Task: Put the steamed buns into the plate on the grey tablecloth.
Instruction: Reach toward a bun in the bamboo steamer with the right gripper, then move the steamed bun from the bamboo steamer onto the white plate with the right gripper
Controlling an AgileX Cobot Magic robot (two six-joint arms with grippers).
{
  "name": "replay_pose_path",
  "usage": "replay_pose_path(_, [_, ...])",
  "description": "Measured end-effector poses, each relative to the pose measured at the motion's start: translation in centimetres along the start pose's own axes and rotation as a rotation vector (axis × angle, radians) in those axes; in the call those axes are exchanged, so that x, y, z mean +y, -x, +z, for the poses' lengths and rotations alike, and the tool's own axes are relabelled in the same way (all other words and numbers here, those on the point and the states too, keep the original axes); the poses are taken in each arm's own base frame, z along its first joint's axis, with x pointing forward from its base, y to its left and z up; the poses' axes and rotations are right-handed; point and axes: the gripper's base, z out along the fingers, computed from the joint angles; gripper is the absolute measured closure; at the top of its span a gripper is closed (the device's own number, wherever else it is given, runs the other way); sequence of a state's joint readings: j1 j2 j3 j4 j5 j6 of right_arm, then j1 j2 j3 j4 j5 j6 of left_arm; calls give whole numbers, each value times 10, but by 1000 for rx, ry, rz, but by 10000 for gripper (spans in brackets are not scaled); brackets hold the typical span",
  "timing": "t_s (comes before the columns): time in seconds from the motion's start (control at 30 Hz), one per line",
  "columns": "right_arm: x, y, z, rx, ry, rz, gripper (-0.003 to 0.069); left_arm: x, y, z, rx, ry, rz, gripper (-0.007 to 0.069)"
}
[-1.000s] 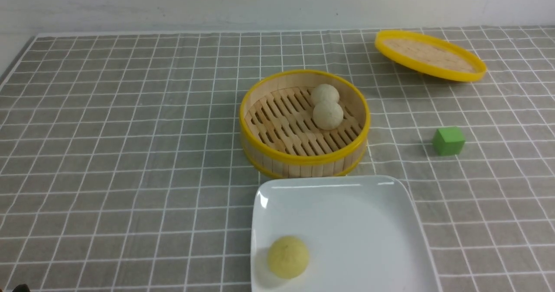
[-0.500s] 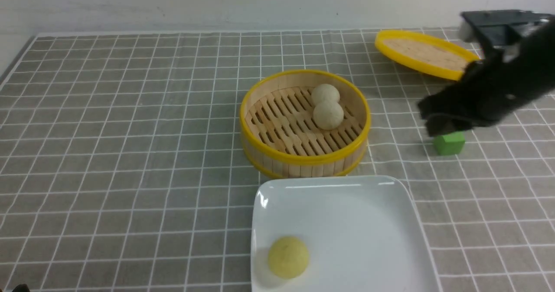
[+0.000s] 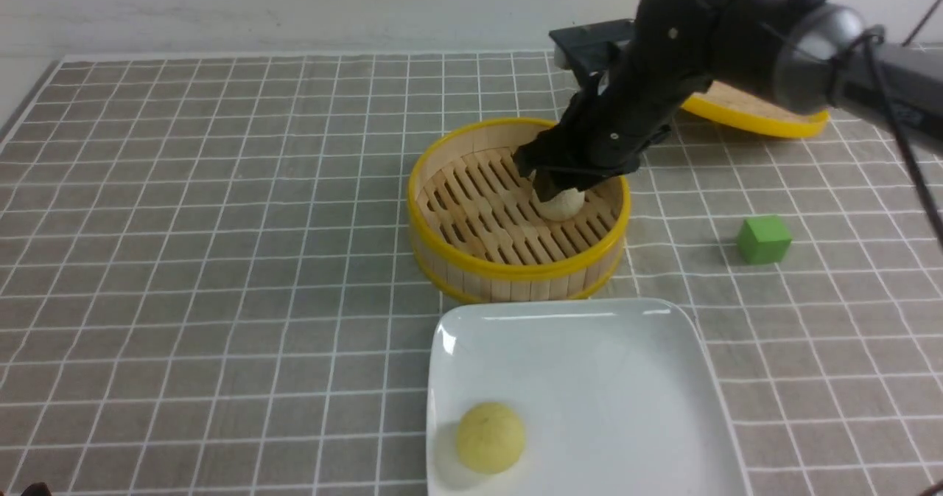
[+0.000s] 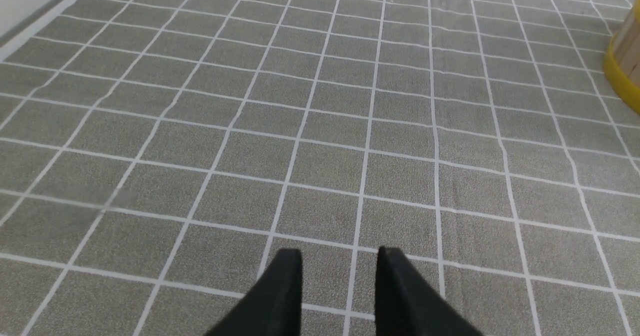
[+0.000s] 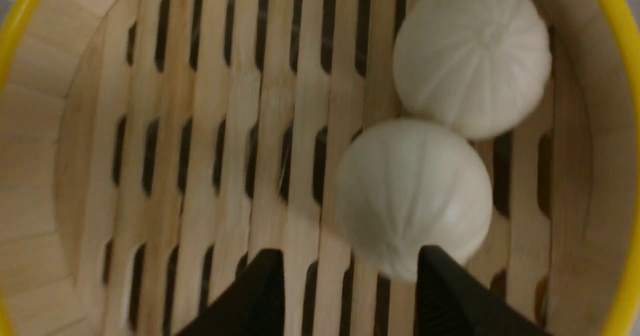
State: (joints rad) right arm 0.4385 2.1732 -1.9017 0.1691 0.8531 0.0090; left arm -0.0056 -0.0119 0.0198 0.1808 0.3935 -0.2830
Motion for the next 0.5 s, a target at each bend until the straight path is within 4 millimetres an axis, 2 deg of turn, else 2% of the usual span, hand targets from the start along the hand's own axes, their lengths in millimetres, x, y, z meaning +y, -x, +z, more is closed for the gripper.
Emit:
replay_pose_path(0.07, [-5,3,19,9,-29,-18,318,0,0,0,0,0,0,384])
replay_pose_path(0.17, [-9,3,26,24,-65,-24,419,0,0,0,0,0,0,384])
replay_pose_path(0.2, [-9,3,26,26,-66,-25,419,0,0,0,0,0,0,384])
replay_pose_path(0.27, [-10,3,22,43,-83,-35,563,0,0,0,0,0,0,384])
replay_pose_path(0.3, [-10,3,21,46,-84,-35,574,0,0,0,0,0,0,384])
replay_pose_path(0.33, [-9,3,16,58,-84,-35,628,0,0,0,0,0,0,384])
replay_pose_path(0.37, [-8,3,14,62,-84,-36,635,0,0,0,0,0,0,384])
replay_pose_path(0.5, [13,2,-42,110,-75,-82,641,0,0,0,0,0,0,384])
